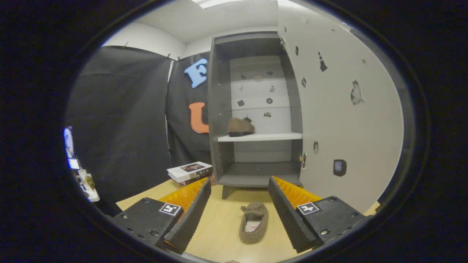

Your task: Open the shoe cabinet door, grab the shoes and put them into the shoe cabinet, then close the shoe cabinet door.

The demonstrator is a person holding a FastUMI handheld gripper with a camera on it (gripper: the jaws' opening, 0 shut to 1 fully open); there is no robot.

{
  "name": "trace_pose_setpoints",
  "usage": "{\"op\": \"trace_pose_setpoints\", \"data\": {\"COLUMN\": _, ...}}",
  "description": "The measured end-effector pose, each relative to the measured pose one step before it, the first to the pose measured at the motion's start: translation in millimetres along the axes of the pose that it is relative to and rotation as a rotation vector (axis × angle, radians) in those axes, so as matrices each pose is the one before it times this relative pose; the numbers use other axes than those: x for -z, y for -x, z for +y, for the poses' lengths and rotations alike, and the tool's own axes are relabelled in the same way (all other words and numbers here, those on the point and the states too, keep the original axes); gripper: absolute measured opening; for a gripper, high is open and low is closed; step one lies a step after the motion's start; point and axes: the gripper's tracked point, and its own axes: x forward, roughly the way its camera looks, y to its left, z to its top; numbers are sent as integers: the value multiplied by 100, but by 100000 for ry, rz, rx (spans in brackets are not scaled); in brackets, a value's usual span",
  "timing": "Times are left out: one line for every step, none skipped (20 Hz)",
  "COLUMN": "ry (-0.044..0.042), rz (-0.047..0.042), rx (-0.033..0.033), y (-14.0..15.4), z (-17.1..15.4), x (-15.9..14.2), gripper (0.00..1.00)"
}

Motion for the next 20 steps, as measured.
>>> {"op": "trace_pose_setpoints", "data": {"ry": -671, "rz": 3098, "rx": 117, "y": -95, "z": 132, "x": 1031, "gripper": 100}}
{"op": "trace_pose_setpoints", "data": {"ry": -345, "rz": 4245, "rx": -543, "y": -18, "z": 202, "x": 1069, "gripper": 100}}
{"op": "trace_pose_setpoints", "data": {"ry": -230, "rz": 4264, "rx": -829, "y": 28, "z": 100, "x": 1070, "gripper": 100}}
{"op": "trace_pose_setpoints", "data": {"ry": -1031, "rz": 4072, "rx": -648, "y": 74, "z": 126, "x": 913, "gripper": 100}}
{"op": "trace_pose_setpoints", "data": {"ry": -1024, "rz": 3671, "rx": -174, "y": -31, "z": 122, "x": 888, "gripper": 100}}
{"op": "trace_pose_setpoints", "data": {"ry": -994, "rz": 3682, "rx": 442, "y": -3, "z": 18, "x": 845, "gripper": 99}}
{"op": "trace_pose_setpoints", "data": {"ry": -799, "rz": 3531, "rx": 207, "y": -243, "z": 61, "x": 899, "gripper": 98}}
{"op": "trace_pose_setpoints", "data": {"ry": 266, "rz": 3605, "rx": 124, "y": -91, "z": -18, "x": 779, "gripper": 94}}
{"op": "trace_pose_setpoints", "data": {"ry": 5, "rz": 3598, "rx": 1154, "y": -144, "z": -321, "x": 695, "gripper": 90}}
{"op": "trace_pose_setpoints", "data": {"ry": -174, "rz": 3639, "rx": 142, "y": -31, "z": -37, "x": 700, "gripper": 85}}
{"op": "trace_pose_setpoints", "data": {"ry": -1061, "rz": 3068, "rx": -343, "y": 44, "z": 101, "x": 513, "gripper": 84}}
{"op": "trace_pose_setpoints", "data": {"ry": -736, "rz": 2028, "rx": 398, "y": -60, "z": -97, "x": 234, "gripper": 81}}
{"op": "trace_pose_setpoints", "data": {"ry": -295, "rz": 405, "rx": 699, "y": -396, "z": -31, "x": -68, "gripper": 79}}
{"op": "trace_pose_setpoints", "data": {"ry": -177, "rz": -121, "rx": 722, "y": -693, "z": -273, "x": -255, "gripper": 73}}
{"op": "trace_pose_setpoints", "data": {"ry": -288, "rz": 2541, "rx": 3431, "y": -739, "z": -605, "x": 359, "gripper": 63}}
{"op": "trace_pose_setpoints", "data": {"ry": 567, "rz": 2447, "rx": 2538, "y": -491, "z": -590, "x": 366, "gripper": 52}}
{"op": "trace_pose_setpoints", "data": {"ry": -1787, "rz": 4065, "rx": -1764, "y": 148, "z": 38, "x": 624, "gripper": 47}}
{"op": "trace_pose_setpoints", "data": {"ry": -5881, "rz": 876, "rx": -3260, "y": 394, "z": 198, "x": -180, "gripper": 39}}
{"op": "trace_pose_setpoints", "data": {"ry": -4664, "rz": -3214, "rx": -1957, "y": 1148, "z": 165, "x": -825, "gripper": 27}}
{"op": "trace_pose_setpoints", "data": {"ry": -2001, "rz": -389, "rx": -3560, "y": 1153, "z": 134, "x": -144, "gripper": 11}}
